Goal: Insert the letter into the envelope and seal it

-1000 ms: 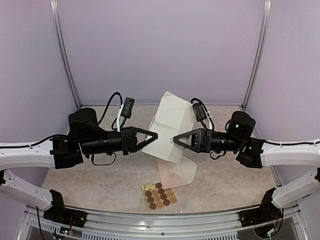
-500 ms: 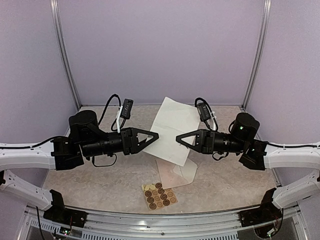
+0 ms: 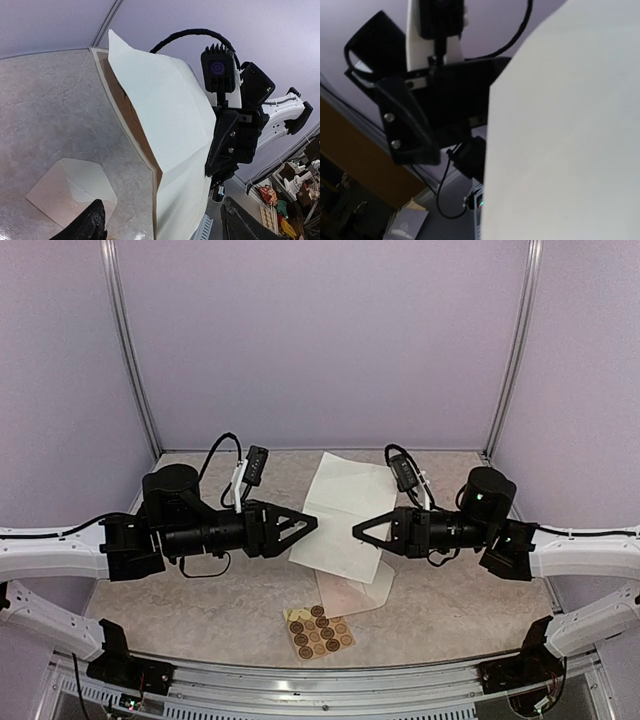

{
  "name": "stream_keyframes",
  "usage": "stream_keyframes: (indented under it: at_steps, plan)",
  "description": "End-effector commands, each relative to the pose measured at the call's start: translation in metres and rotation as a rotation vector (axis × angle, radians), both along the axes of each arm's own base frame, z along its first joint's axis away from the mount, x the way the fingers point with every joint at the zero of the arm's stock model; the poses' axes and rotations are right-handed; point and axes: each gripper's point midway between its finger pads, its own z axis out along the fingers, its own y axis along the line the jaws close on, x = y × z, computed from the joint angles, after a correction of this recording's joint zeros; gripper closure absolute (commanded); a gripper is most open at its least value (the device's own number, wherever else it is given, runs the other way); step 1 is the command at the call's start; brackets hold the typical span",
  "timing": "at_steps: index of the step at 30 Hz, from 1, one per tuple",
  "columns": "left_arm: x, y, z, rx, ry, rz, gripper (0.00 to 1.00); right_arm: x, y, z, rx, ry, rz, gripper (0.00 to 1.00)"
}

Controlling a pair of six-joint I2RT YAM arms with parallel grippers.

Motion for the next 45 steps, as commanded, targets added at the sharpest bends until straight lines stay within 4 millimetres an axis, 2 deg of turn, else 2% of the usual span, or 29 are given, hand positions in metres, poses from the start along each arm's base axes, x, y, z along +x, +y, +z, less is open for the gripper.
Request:
stream_keyframes:
  at_steps: [1, 3, 5, 7, 11, 17, 19, 21, 26, 29, 32, 34, 40, 42, 45]
  plan:
    - [-0.010, -0.006, 0.018, -0.030, -0.040, -0.070, 0.26, -0.018, -0.001, 0.024, 0.048, -0.063, 0.089, 1.00]
    - [-0.015, -0.009, 0.022, -0.048, -0.042, -0.105, 0.31, -0.020, -0.001, 0.025, 0.056, -0.067, 0.104, 1.00]
    - [-0.017, -0.012, 0.022, -0.055, -0.040, -0.122, 0.44, -0.021, -0.001, 0.025, 0.059, -0.070, 0.112, 1.00]
    - [-0.018, -0.012, 0.025, -0.069, -0.042, -0.132, 0.60, -0.020, -0.001, 0.024, 0.054, -0.072, 0.104, 1.00]
    - [-0.024, -0.010, 0.027, -0.097, -0.042, -0.153, 0.99, -0.014, -0.002, 0.022, 0.037, -0.073, 0.059, 0.99]
    - [-0.028, -0.007, 0.017, -0.068, -0.031, -0.165, 1.00, 0.007, -0.015, 0.020, -0.027, -0.098, -0.085, 0.36]
    - [-0.030, -0.006, 0.015, -0.059, -0.028, -0.173, 1.00, 0.016, -0.024, 0.022, -0.065, -0.131, -0.157, 0.19]
    - [-0.032, -0.005, 0.015, -0.054, -0.028, -0.186, 1.00, 0.024, -0.034, 0.024, -0.110, -0.182, -0.231, 0.10]
    - [-0.037, -0.010, 0.013, -0.007, -0.016, -0.230, 1.00, 0.033, -0.050, 0.029, -0.212, -0.296, -0.320, 0.06]
    - [-0.039, -0.014, 0.011, 0.011, -0.007, -0.253, 1.00, 0.019, -0.047, 0.042, -0.185, -0.362, -0.241, 0.08]
    - [-0.040, -0.016, 0.011, 0.019, -0.003, -0.261, 1.00, 0.007, -0.040, 0.045, -0.189, -0.384, -0.152, 0.13]
    - [-0.040, -0.017, 0.012, 0.018, -0.002, -0.263, 1.00, 0.010, -0.040, 0.047, -0.196, -0.392, -0.177, 0.13]
    - [-0.039, -0.016, 0.008, 0.028, 0.009, -0.260, 1.00, 0.044, -0.061, 0.051, -0.284, -0.371, -0.406, 0.09]
    - [-0.039, -0.016, 0.007, 0.031, 0.013, -0.259, 1.00, 0.042, -0.062, 0.057, -0.268, -0.383, -0.404, 0.08]
    - [-0.040, -0.017, 0.006, 0.034, 0.017, -0.264, 1.00, 0.028, -0.056, 0.064, -0.219, -0.411, -0.324, 0.07]
